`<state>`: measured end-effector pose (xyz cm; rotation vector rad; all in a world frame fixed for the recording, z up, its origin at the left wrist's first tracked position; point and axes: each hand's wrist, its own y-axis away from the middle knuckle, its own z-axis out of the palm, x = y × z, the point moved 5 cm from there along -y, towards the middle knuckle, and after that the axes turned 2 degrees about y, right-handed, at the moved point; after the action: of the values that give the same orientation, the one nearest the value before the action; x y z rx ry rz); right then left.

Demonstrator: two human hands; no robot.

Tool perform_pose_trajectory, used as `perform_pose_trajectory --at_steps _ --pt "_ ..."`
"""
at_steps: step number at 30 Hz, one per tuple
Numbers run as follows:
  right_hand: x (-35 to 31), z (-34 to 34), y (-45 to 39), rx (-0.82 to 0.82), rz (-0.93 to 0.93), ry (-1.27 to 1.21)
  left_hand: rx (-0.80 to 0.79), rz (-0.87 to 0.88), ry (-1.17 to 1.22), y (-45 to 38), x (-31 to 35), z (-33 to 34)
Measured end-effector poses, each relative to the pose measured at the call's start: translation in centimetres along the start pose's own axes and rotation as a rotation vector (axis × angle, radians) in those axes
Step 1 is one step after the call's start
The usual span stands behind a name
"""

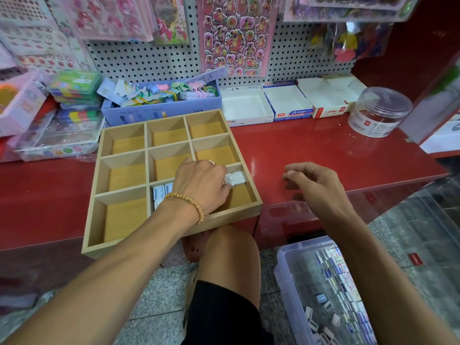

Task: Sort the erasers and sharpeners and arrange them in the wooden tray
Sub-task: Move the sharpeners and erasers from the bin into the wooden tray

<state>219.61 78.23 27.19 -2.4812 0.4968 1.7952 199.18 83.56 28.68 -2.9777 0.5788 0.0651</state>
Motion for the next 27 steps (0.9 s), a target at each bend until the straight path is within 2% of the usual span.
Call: perform_pose_trajectory --at_steps 2,5,8,12,18,27 --pt "-0.3 -0.5 0.2 0.010 -0.012 -0.001 0.072 -0.024 0.124 0.3 -0.1 -1.0" --pt "-0.7 -1.3 0.8 0.030 -0.033 -0.001 0.110 -0.114 0.486 1.3 0.0 -2.3" --pt "-0.9 -2.5 1.7 0.069 -0.052 -0.006 0.093 -0.139 0.851 2.8 1.6 -3.0" --pt "-0.8 -4.7 3.6 0.111 -0.063 0.002 -0.007 -0.078 1.119 5.2 5.4 -2.9" --pt "2.3 -8.6 7.0 0.178 -0.068 0.016 -0.182 0.000 1.219 9.2 12.3 -0.6" --pt "14.6 -13.5 9.5 0.209 0.007 0.124 -0.397 -0.034 1.188 14.4 22.7 9.0"
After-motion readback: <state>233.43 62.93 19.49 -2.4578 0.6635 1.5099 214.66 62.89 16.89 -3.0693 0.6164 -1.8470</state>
